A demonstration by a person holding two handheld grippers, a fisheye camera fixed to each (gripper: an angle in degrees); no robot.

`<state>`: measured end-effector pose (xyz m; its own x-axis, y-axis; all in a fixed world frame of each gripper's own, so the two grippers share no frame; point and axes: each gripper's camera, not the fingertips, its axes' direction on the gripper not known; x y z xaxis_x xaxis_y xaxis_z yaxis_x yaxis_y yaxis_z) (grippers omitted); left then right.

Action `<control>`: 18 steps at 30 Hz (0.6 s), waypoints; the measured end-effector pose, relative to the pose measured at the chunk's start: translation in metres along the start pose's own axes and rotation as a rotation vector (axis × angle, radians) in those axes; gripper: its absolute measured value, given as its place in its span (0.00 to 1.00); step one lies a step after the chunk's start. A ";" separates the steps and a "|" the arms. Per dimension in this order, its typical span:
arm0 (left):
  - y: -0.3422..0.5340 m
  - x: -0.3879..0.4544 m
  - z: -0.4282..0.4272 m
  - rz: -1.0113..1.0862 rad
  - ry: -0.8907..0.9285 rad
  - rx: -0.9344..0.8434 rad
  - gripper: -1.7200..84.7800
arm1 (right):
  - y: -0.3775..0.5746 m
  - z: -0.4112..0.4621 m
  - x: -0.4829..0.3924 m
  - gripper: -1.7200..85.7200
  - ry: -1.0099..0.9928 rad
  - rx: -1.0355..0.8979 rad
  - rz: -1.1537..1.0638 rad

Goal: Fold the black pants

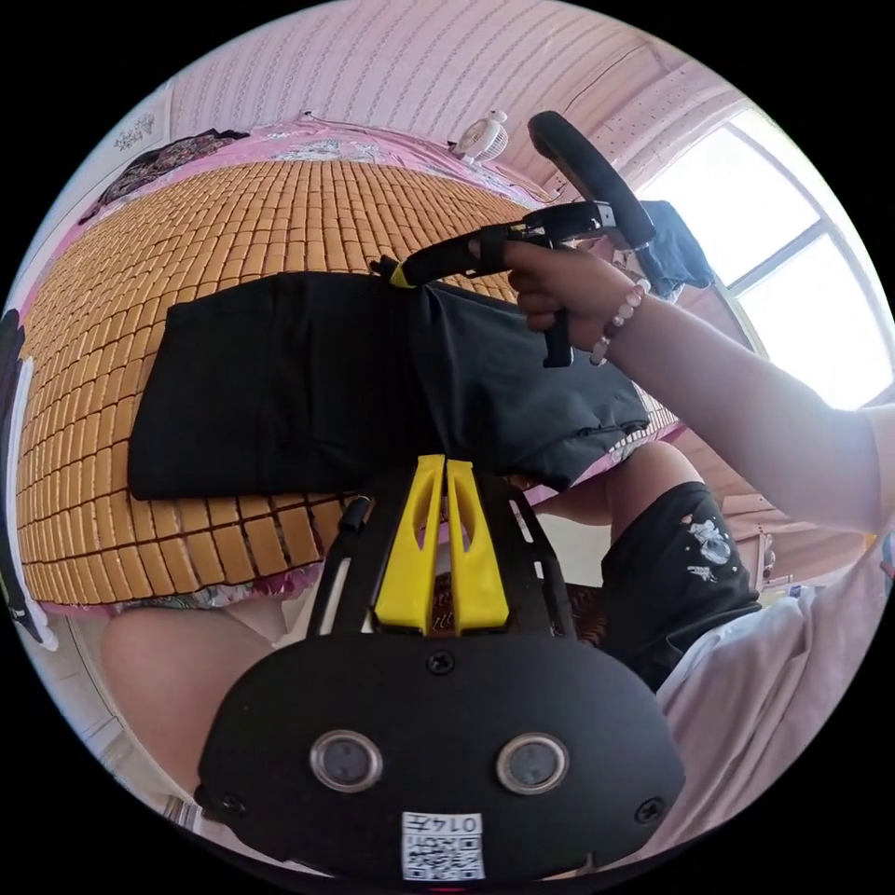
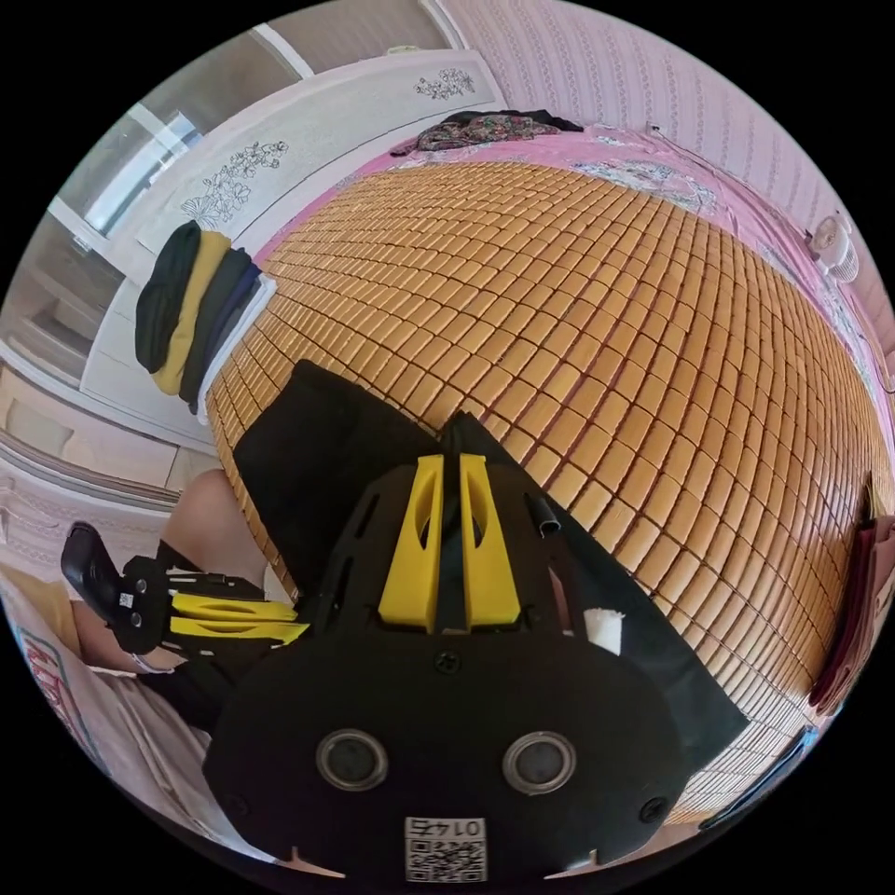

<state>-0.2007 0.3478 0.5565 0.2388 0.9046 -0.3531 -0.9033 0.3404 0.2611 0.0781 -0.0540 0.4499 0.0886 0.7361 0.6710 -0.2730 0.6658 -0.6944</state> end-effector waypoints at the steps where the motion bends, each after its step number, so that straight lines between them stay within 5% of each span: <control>1: 0.001 0.006 -0.009 0.035 0.015 0.025 0.01 | 0.004 -0.007 0.000 0.04 -0.001 0.024 -0.006; 9: 0.013 0.040 -0.059 0.201 0.066 0.198 0.01 | 0.086 -0.117 0.017 0.04 -0.075 0.350 -0.025; 18: 0.016 0.009 -0.031 0.087 -0.015 0.125 0.12 | 0.126 -0.136 -0.005 0.04 -0.054 0.382 -0.098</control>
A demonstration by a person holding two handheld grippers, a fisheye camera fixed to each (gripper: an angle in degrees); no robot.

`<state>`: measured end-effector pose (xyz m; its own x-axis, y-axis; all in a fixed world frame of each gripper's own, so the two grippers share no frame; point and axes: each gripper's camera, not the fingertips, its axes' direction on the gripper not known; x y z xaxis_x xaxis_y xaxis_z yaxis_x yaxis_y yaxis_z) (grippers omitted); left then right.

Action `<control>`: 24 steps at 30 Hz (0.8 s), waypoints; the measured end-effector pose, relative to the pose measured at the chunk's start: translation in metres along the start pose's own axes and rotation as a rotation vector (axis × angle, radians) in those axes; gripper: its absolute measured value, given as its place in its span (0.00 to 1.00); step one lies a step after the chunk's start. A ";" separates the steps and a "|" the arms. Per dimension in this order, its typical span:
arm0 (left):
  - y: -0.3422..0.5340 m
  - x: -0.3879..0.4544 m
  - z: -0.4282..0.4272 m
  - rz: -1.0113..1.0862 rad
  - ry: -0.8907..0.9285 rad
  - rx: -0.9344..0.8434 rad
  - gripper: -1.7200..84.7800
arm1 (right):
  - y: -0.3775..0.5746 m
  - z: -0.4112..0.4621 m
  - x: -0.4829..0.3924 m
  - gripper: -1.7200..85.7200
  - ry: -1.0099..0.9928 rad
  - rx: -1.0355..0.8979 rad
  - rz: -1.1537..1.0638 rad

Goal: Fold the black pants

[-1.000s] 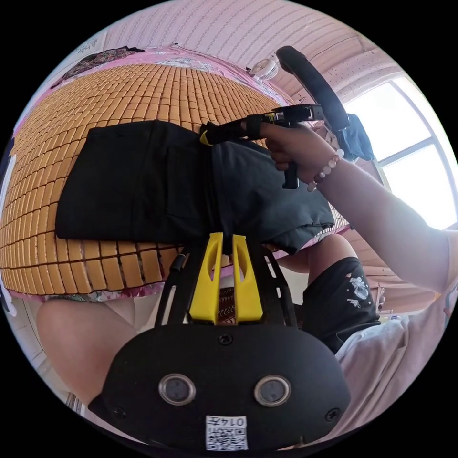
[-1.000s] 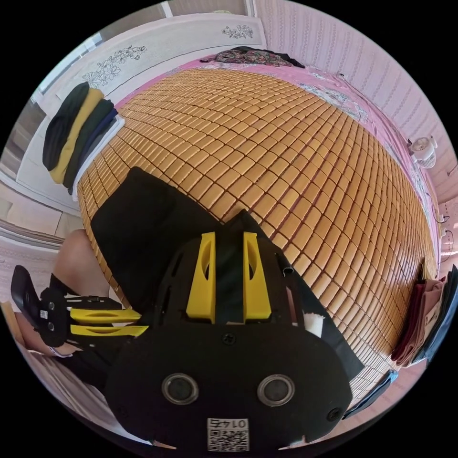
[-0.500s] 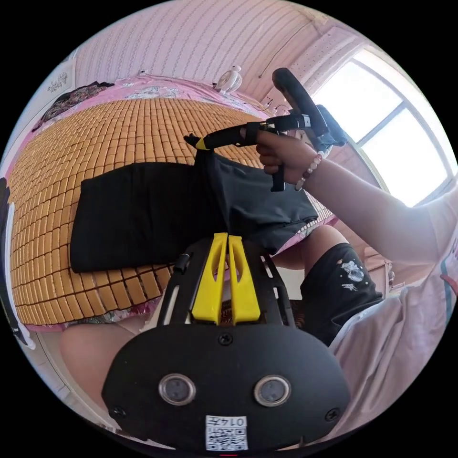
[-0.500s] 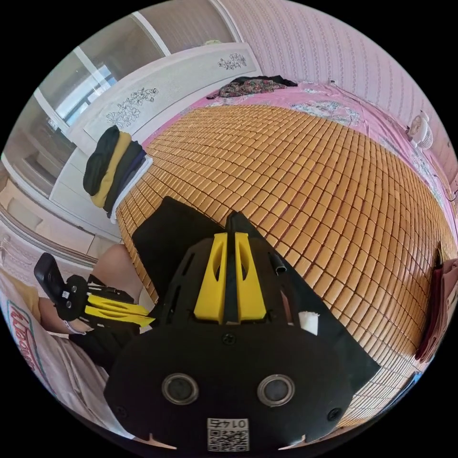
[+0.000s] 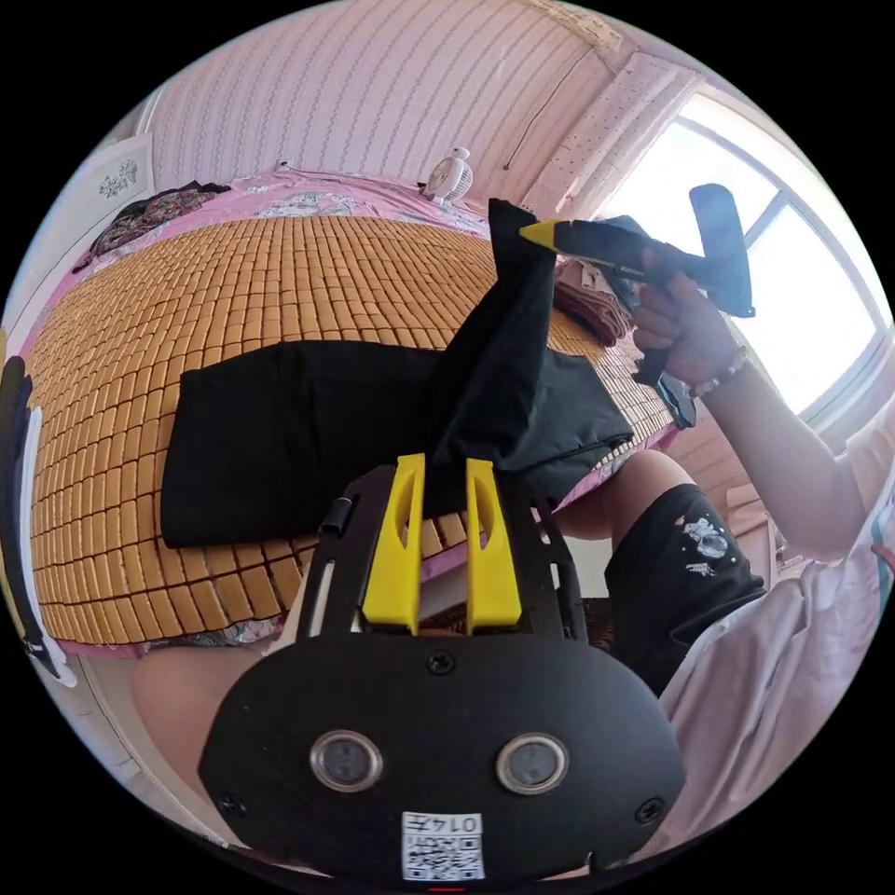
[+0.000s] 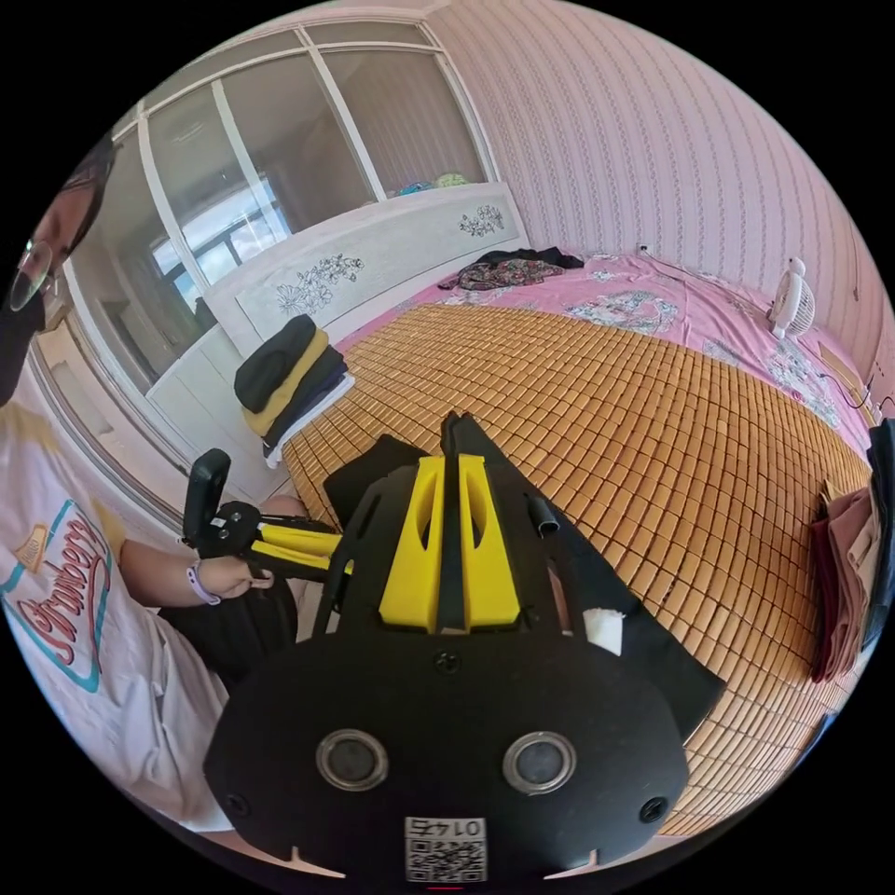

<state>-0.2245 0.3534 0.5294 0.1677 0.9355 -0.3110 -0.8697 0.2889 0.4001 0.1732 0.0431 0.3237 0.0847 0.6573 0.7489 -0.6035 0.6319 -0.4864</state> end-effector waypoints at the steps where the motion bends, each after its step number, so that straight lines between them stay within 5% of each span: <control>1: 0.001 -0.001 -0.002 0.015 0.004 0.032 0.14 | 0.002 -0.004 -0.002 0.04 -0.002 0.006 -0.009; 8: -0.010 0.001 -0.004 0.235 0.023 0.103 0.21 | 0.031 -0.054 -0.032 0.04 -0.068 0.061 -0.142; 16: -0.045 0.009 -0.015 0.616 0.259 0.119 0.26 | 0.054 -0.095 -0.063 0.04 -0.145 0.070 -0.254; 24: -0.062 0.018 0.006 0.705 0.552 0.023 0.27 | 0.062 -0.118 -0.068 0.04 -0.232 0.116 -0.254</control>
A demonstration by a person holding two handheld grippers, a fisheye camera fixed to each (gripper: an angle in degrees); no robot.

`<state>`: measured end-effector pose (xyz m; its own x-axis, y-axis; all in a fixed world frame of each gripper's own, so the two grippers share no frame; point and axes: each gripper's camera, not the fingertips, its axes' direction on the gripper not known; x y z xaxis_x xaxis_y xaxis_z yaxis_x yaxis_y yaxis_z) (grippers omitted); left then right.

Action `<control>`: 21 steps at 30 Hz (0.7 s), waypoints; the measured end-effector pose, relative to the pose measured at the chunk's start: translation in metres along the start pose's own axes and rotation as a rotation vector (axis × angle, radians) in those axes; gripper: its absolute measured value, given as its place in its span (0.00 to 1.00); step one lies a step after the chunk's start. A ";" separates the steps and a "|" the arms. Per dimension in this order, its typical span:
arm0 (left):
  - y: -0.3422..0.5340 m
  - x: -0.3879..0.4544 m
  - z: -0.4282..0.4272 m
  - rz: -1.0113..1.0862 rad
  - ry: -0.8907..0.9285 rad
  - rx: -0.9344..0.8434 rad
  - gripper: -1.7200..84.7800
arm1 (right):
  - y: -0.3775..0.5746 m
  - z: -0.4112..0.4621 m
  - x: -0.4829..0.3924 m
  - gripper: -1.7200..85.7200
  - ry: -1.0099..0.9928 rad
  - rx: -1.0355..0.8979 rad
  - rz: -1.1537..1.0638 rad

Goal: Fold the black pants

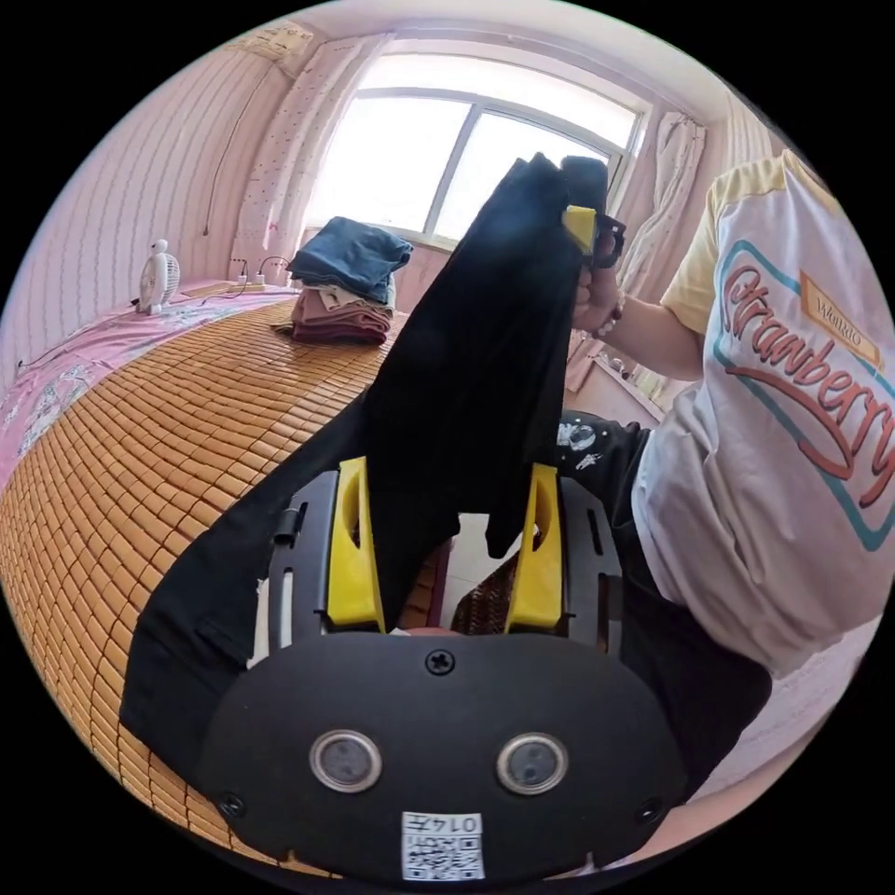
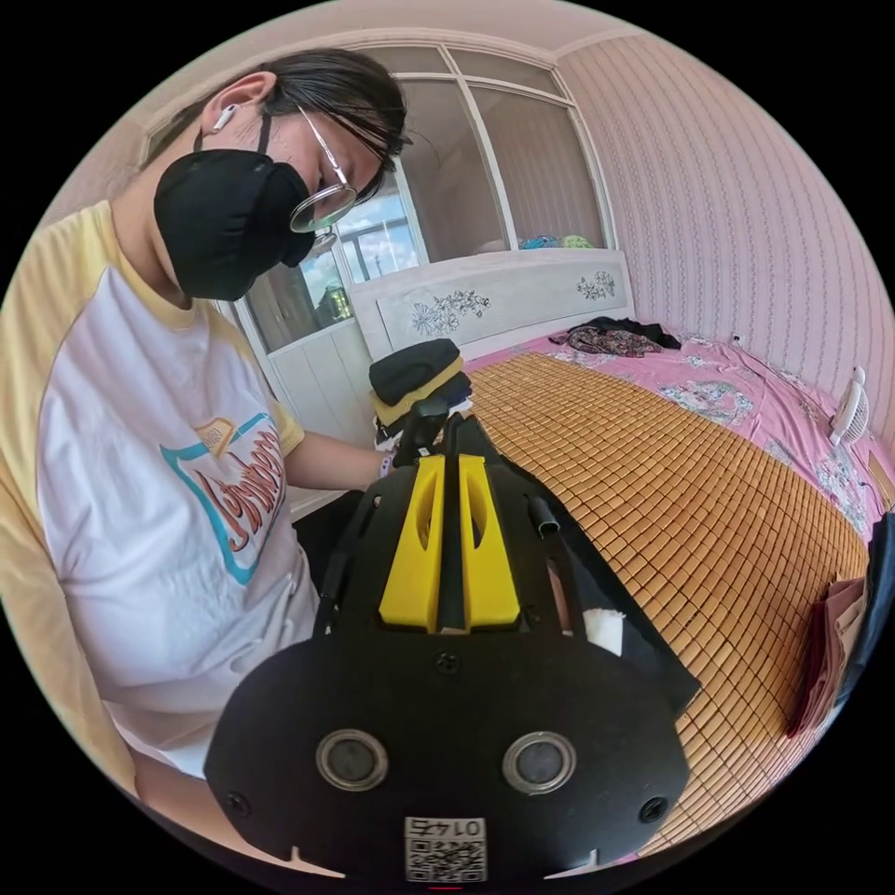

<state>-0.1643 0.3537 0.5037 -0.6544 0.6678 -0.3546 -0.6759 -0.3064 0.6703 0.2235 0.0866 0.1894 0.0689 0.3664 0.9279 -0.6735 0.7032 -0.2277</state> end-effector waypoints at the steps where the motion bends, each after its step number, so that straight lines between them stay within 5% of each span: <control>1: -0.001 -0.005 0.004 -0.014 0.046 0.007 0.25 | 0.000 -0.001 0.000 0.04 -0.003 0.005 0.005; 7: -0.005 -0.011 0.007 0.000 0.134 0.015 0.04 | -0.001 -0.009 0.012 0.04 0.016 0.048 0.071; 14: 0.004 -0.007 -0.061 -0.268 -0.031 0.067 0.01 | -0.053 0.040 0.054 0.05 0.116 0.014 0.068; 19: 0.035 -0.013 -0.128 -0.566 -0.419 -0.024 0.03 | -0.123 0.160 0.099 0.09 -0.090 -0.047 0.135; 21: 0.062 -0.028 -0.138 -0.699 -0.534 -0.048 0.06 | -0.135 0.237 0.124 0.14 -0.139 -0.208 0.229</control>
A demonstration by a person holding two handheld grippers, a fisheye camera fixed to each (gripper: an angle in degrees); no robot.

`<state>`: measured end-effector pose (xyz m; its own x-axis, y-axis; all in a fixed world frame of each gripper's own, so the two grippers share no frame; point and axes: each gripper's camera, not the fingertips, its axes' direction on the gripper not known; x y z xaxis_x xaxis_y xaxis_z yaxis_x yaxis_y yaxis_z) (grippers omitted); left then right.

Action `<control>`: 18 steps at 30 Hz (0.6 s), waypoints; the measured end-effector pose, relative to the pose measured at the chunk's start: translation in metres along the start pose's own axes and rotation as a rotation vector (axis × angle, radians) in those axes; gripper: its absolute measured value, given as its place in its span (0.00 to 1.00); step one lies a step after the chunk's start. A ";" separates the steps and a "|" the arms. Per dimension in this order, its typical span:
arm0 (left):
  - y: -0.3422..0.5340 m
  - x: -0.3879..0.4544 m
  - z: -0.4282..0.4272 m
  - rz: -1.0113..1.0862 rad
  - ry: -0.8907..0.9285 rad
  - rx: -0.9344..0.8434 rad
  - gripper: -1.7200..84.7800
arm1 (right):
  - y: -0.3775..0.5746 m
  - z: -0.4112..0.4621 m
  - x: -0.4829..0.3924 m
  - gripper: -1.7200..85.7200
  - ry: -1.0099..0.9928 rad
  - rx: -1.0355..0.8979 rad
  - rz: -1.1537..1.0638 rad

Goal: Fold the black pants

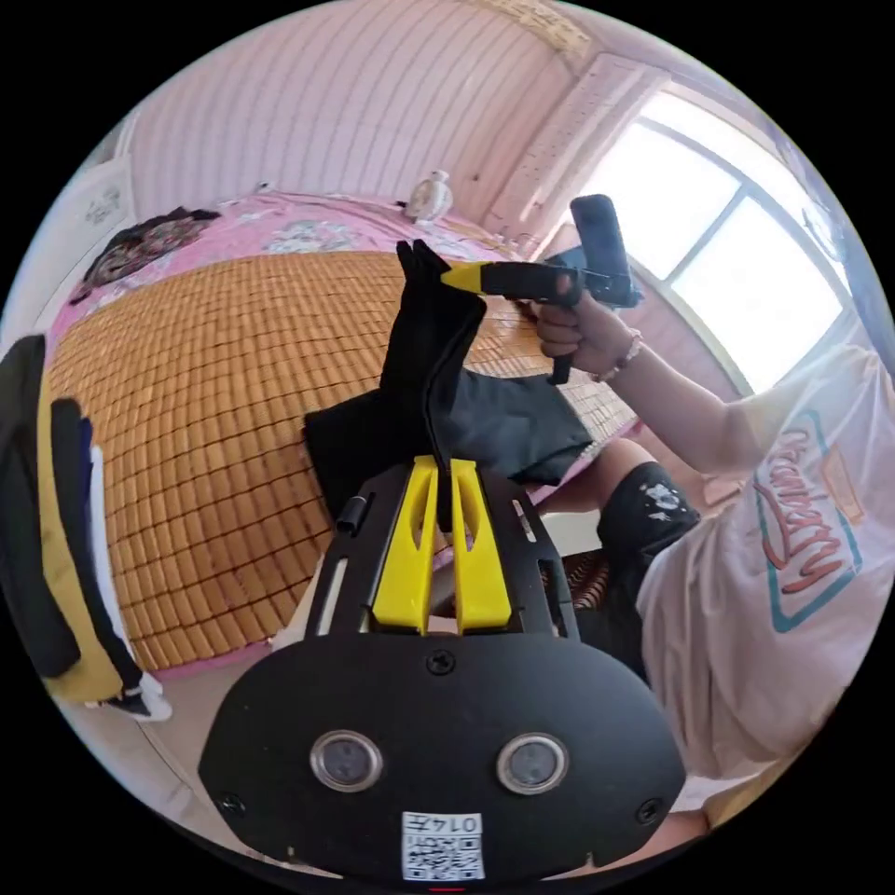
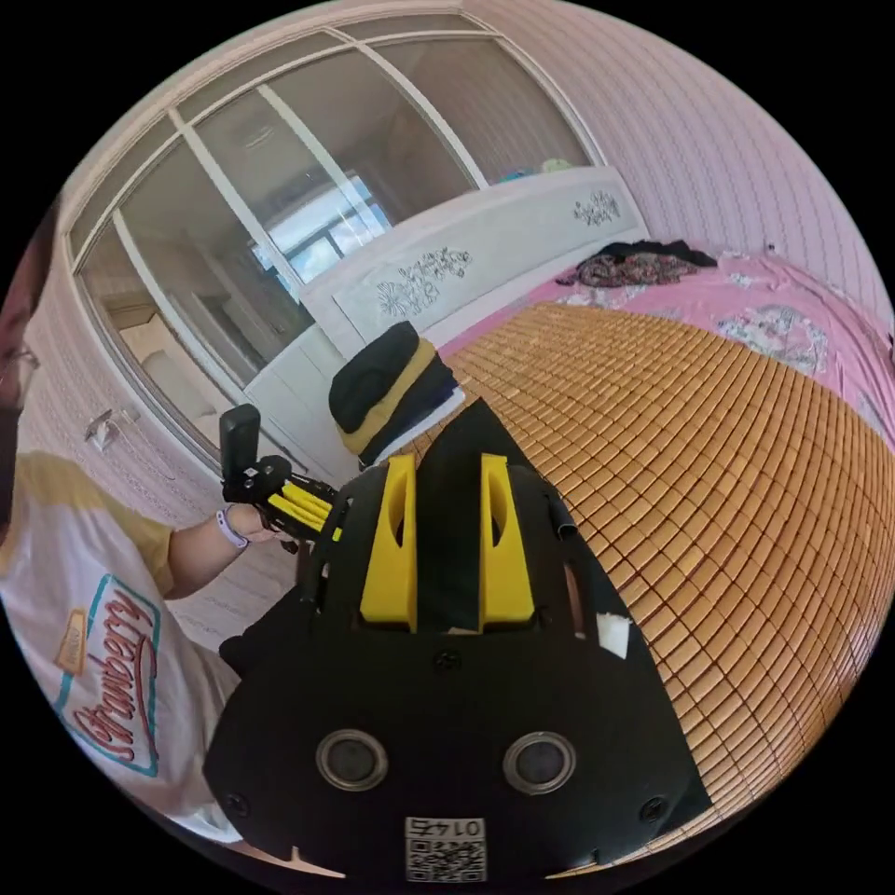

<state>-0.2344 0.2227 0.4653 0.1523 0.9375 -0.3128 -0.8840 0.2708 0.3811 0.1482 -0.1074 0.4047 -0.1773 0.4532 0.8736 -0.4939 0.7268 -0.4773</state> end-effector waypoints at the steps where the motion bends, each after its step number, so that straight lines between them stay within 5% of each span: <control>1: 0.007 -0.020 0.006 -0.077 -0.031 -0.016 0.09 | -0.003 0.014 0.006 0.14 0.028 -0.038 0.018; 9: 0.023 -0.054 0.035 -0.220 -0.040 -0.047 0.11 | 0.062 -0.010 0.024 0.14 0.352 -0.137 0.115; 15: -0.004 -0.016 0.083 -0.130 0.034 -0.086 0.10 | 0.143 -0.078 0.039 0.13 0.691 -0.166 0.459; 18: -0.023 0.031 0.112 -0.029 0.082 -0.097 0.09 | 0.156 -0.084 0.047 0.11 0.681 -0.214 0.572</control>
<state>-0.1599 0.2698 0.5443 0.1456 0.9076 -0.3937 -0.9189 0.2715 0.2861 0.1341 0.0708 0.3637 0.2272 0.9308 0.2863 -0.3053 0.3473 -0.8867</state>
